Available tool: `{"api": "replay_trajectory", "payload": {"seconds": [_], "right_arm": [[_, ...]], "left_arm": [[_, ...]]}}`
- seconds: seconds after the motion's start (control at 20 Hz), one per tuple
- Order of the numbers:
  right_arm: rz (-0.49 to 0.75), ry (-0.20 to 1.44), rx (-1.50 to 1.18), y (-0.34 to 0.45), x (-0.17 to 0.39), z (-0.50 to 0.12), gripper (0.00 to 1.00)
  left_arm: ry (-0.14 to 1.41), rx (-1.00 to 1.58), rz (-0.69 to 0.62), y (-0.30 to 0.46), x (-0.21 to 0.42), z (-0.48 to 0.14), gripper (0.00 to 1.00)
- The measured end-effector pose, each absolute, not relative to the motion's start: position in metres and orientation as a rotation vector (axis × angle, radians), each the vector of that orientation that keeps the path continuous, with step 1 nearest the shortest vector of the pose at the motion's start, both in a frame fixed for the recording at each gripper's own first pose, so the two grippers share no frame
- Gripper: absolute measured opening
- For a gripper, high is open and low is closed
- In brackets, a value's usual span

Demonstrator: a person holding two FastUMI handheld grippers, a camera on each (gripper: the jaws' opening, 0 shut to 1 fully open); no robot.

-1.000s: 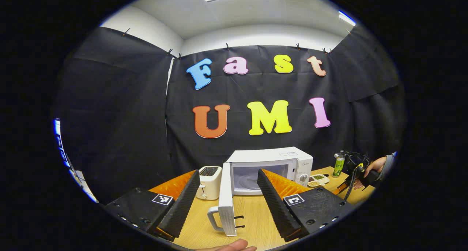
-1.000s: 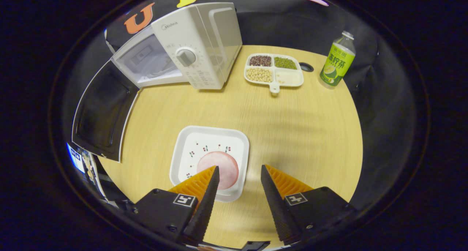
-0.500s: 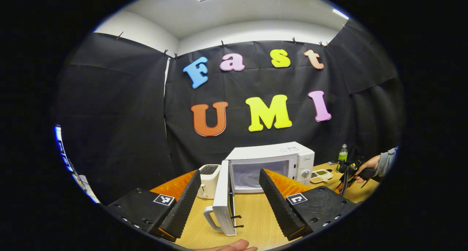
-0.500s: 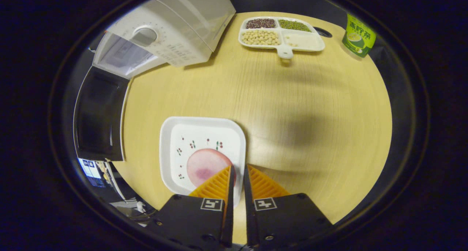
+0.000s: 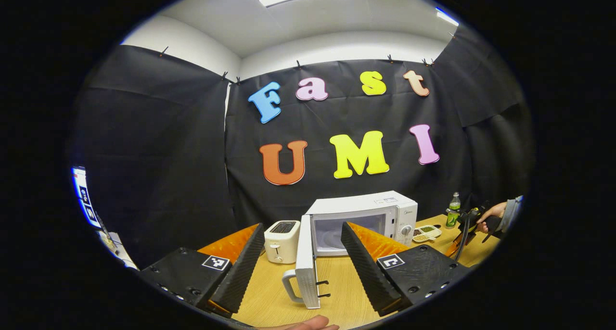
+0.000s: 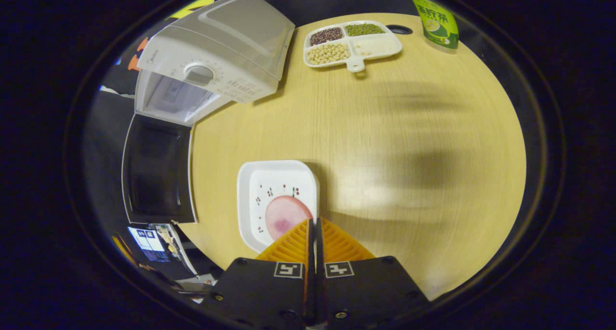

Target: Open the microwave oven with the left hand, put the food in, and close the microwave oven.

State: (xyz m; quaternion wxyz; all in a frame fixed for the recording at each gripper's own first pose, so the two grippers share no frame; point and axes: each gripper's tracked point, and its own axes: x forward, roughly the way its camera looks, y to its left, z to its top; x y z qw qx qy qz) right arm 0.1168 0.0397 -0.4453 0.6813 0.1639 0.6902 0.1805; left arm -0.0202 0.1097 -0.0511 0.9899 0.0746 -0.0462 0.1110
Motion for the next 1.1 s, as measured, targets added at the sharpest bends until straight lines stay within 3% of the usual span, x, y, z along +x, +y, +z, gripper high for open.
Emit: {"api": "replay_trajectory", "payload": {"seconds": [0.25,0.3,0.4,0.6,0.75,0.8,1.1], "right_arm": [[0.386,1.562,0.386,0.044,0.105,-0.456,0.04],[0.379,1.576,0.392,0.045,0.101,-0.464,0.0],[0.374,1.617,0.425,0.046,0.095,-0.473,0.04],[0.467,1.617,0.385,0.059,0.101,-0.478,0.04],[0.564,1.609,0.438,0.066,0.1,-0.478,0.1],[0.557,1.616,0.493,0.068,0.099,-0.479,0.04],[0.561,1.587,0.751,0.078,0.093,-0.472,0.0]], "left_arm": [[-0.114,0.128,0.207,0.113,-0.036,-0.051,0.95],[-0.112,0.126,0.205,0.114,-0.038,-0.052,0.95],[-0.109,0.131,0.211,0.117,-0.04,-0.055,0.95],[-0.07,0.143,0.223,0.121,-0.033,-0.07,0.95],[-0.052,0.14,0.229,0.12,-0.026,-0.076,0.95],[-0.052,0.141,0.226,0.118,-0.024,-0.077,0.95],[-0.066,0.13,0.216,0.119,-0.02,-0.069,0.95]]}}
